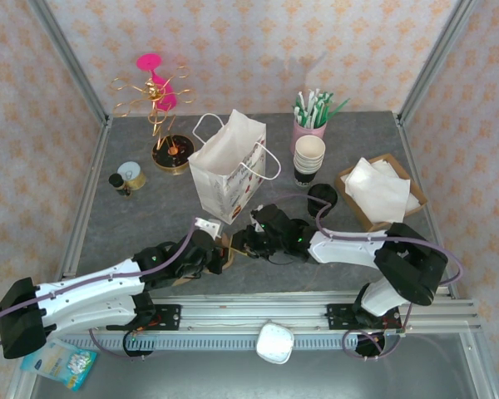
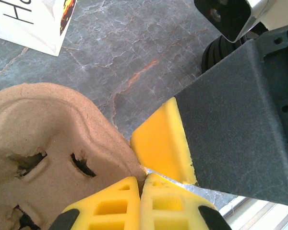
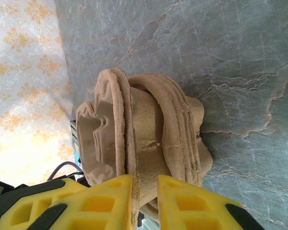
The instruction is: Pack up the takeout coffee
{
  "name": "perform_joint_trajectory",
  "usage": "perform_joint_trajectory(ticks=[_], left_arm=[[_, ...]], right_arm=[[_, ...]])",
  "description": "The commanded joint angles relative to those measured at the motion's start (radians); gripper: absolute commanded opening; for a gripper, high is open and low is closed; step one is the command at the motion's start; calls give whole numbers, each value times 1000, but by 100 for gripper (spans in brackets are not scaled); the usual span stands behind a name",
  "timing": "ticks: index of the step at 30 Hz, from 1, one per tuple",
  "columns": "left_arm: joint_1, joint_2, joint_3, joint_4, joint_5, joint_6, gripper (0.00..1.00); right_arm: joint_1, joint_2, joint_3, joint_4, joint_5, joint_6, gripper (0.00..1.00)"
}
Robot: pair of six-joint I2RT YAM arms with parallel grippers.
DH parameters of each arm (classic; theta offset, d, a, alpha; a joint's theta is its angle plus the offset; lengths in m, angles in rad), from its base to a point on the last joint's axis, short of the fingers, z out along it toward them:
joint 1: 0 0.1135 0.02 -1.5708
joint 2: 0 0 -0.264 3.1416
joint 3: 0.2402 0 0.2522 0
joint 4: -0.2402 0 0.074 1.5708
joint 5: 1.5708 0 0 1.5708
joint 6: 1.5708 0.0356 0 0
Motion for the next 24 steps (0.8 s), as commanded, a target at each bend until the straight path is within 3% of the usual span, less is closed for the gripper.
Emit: perform_joint_trajectory(ticks=[1,18,21,24], left_arm=[[8,-44,1,40,-63,-17,0],[19,-86,15,-41,-123,-42,0],[19,-77,6,-34,-116,-40,0],[19,-67,2,-35,-106,-31,0]], right_arm=[[23,39,-14,-34,-33,-1,19],[27,63,19,-88,-3,-34,17],[28,25,40,-110,28,-48,13],[21,-64,43,-101,76,-54,21]])
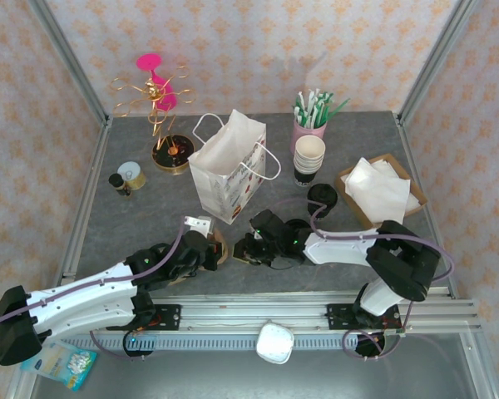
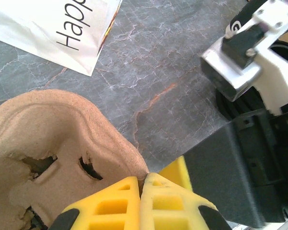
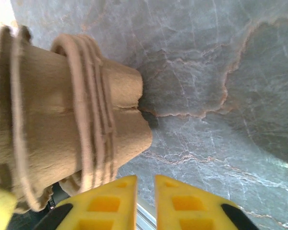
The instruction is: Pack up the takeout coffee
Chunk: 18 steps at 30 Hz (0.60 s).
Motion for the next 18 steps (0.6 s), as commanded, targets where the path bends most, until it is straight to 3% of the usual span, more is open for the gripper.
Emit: perform_joint_trajectory(ticks=[1,18], left_arm=[[7,4,17,-7,-16,0,0],[7,-14,5,33,23,25,0]], right_arm=[[-8,-94,41,-7,57,-25,23],[-33,47,129,9,-29,-43,27]])
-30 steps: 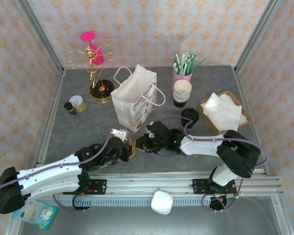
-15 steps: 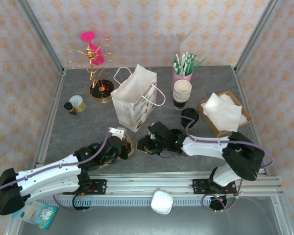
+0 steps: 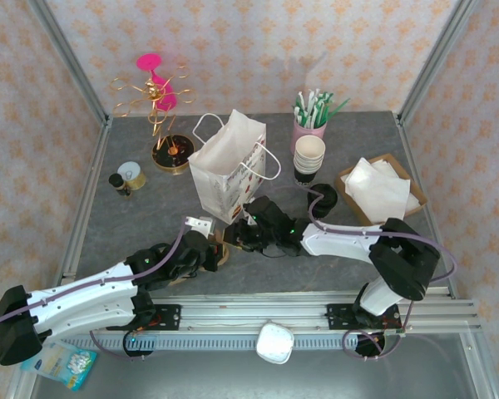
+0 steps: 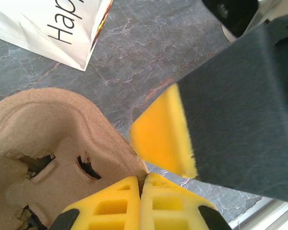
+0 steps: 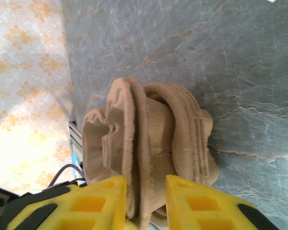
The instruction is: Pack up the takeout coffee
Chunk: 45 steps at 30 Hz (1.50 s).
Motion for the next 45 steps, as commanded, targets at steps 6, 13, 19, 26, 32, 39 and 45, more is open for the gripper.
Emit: perform_joint_trajectory(ticks=[6,13,19,26,32,39,45], left_arm=[[5,-19,11,32,-23,17,0],[5,-13,16,19,-70,-4,0],[7,-19,11,36,-74,-14,0],[8,-32,14,34,-101,-26,0],[10,-61,14,32,-122,-44,0],[11,-81,-18,61,-106,-53,0],[10,-86,41,-42,-212,-60,0]], right_arm=[[9,10,-33,50,-45,9,27],[19,-4,-87,52,-45,22,27],[25,6,-93,79,-56,25,26],[31,31,-93,66,-54,21,26],[35,50,-91,39,-46,-4,26],[45,60,-55,6,-27,-33,24],[45,10,-39,-55,29,-43,25]])
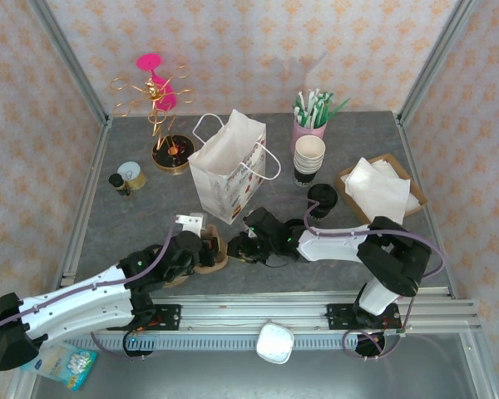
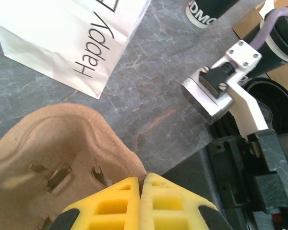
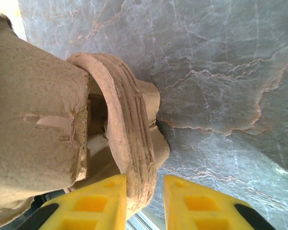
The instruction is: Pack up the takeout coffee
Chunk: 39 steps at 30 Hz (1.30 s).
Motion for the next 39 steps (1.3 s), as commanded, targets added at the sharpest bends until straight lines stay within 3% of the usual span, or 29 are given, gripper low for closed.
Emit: perform_joint_trajectory(ticks=[1,9,14,22,39], left_arm=[[7,-14,55,-63,-120,-13,0],[8,-69,73,-134,-136,-32,0],[8,-93,32,-97,-98,-39,0],[6,-86,50,-104,-97,-36,0],[7,-155,96,-144,-162,-43,0]], right_arm=[[9,-44,25,-63,45,-21,25],[10,-51,71,-148,94,-76,26],[18,-93,67,-61,59,-78,30],[19,46,138,-130,82,-96,33],[41,96,123,-235,215,-102,29]])
